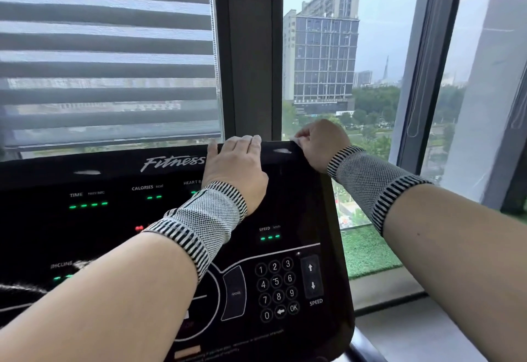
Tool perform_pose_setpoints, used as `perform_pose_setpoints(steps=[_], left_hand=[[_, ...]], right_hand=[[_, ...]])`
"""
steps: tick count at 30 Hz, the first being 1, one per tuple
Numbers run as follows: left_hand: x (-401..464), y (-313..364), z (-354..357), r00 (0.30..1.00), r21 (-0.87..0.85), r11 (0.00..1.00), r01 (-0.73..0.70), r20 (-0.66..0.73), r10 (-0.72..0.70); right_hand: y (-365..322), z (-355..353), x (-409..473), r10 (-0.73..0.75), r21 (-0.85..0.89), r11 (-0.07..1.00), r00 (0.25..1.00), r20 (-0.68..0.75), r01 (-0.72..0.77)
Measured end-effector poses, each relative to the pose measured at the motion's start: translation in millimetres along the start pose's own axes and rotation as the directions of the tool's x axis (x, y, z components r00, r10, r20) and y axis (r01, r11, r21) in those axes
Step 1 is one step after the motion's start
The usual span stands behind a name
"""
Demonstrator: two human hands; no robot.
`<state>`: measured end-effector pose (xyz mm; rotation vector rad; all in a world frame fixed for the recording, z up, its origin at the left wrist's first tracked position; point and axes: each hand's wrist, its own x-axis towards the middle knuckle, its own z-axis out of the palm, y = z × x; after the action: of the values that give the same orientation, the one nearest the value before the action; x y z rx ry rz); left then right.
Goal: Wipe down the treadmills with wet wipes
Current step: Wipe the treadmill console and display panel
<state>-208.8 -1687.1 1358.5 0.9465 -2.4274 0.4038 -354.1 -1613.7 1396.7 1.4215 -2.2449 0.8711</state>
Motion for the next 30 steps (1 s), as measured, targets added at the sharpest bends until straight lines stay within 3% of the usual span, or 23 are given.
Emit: perform_pose_setpoints(steps=[5, 11, 15, 20, 25, 30], left_hand=[[-0.2, -1.5, -0.6, 1.000, -0.019, 1.000, -0.002, -0.010, 0.001], [-1.8, -1.9, 4.0, 0.999, -0.010, 1.000, 0.001, -0.041, -0.002], [-2.0, -2.0, 4.7, 0.999, -0.012, 1.000, -0.008, -0.040, 0.008], [-3.0, -2.3, 5.5, 0.998, -0.009, 1.000, -0.004, -0.056, 0.004], [-2.8, -2.2, 3.5, 0.999, -0.024, 1.000, -0.011, -0.044, 0.010], [-2.7, -3.9, 5.9, 0.999, -0.005, 1.000, -0.015, -0.049, 0.015]], right_hand=[[-6.4, 0.8, 3.5, -0.028, -0.008, 1.000, 1.000, 0.001, 0.028], [-4.0, 15.4, -9.2, -0.051, -0.025, 0.998, 0.993, -0.103, 0.049], [5.6, 11.1, -13.0, 0.042, -0.026, 0.999, 0.988, -0.148, -0.046], [-7.9, 14.0, -11.9, -0.068, 0.026, 0.997, 0.993, -0.099, 0.071], [11.2, 11.2, -11.1, 0.083, -0.031, 0.996, 0.985, -0.150, -0.089], [-0.7, 25.0, -22.9, 0.022, 0.015, 1.000, 0.979, -0.203, -0.019]])
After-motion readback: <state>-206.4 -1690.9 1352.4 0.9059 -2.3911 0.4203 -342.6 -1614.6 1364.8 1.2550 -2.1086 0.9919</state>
